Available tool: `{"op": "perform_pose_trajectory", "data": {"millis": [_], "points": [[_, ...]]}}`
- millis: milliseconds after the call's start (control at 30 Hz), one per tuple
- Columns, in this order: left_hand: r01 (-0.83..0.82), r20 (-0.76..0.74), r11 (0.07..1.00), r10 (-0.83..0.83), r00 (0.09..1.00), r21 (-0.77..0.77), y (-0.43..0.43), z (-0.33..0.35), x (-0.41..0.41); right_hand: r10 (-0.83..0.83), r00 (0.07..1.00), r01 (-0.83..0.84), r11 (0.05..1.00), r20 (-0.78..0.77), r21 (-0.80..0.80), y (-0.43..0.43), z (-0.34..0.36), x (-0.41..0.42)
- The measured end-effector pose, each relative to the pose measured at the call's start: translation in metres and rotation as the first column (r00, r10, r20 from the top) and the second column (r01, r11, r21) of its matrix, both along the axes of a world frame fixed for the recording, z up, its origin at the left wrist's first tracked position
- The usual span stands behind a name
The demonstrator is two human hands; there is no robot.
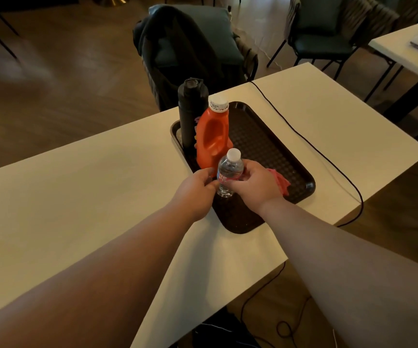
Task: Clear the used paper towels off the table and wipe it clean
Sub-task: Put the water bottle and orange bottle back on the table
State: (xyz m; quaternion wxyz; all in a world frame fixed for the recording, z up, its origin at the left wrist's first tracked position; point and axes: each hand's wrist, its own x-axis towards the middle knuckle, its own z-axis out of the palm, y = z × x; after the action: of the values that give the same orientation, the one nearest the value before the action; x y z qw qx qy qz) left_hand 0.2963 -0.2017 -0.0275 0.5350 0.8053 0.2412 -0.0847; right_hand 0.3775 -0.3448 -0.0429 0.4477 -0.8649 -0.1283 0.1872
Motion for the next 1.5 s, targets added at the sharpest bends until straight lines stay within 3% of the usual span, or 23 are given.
{"op": "perform_pose_trajectory", "data": {"millis": [167, 333, 500, 767, 1200, 1500], "points": [[-0.044, 0.030, 0.999, 0.044, 0.999, 0.019, -0.007, 0.011, -0.003, 0.013, 1.000, -0.013, 1.000, 0.024, 0.000, 0.000, 0.008, -0.008], [-0.215, 0.069, 0.977, 0.213, 0.975, 0.017, 0.000, 0.028, -0.048, 0.099, 0.993, -0.103, 0.992, 0.061, 0.067, 0.011, 0.028, -0.045], [-0.301, 0.081, 0.953, 0.302, 0.950, -0.025, 0.041, 0.031, -0.110, 0.245, 0.968, -0.237, 0.964, -0.056, 0.118, 0.066, 0.029, -0.088], [-0.446, 0.078, 0.894, 0.448, 0.891, -0.040, 0.099, 0.001, -0.163, 0.391, 0.920, -0.387, 0.917, -0.030, 0.093, 0.149, 0.004, -0.136], [-0.529, 0.129, 0.849, 0.525, 0.841, -0.003, 0.196, -0.017, -0.134, 0.429, 0.903, -0.429, 0.903, 0.008, 0.035, 0.264, -0.006, -0.107], [-0.512, 0.136, 0.856, 0.501, 0.855, 0.067, 0.241, -0.020, -0.103, 0.446, 0.894, -0.445, 0.895, 0.039, -0.016, 0.309, -0.007, -0.079]]}}
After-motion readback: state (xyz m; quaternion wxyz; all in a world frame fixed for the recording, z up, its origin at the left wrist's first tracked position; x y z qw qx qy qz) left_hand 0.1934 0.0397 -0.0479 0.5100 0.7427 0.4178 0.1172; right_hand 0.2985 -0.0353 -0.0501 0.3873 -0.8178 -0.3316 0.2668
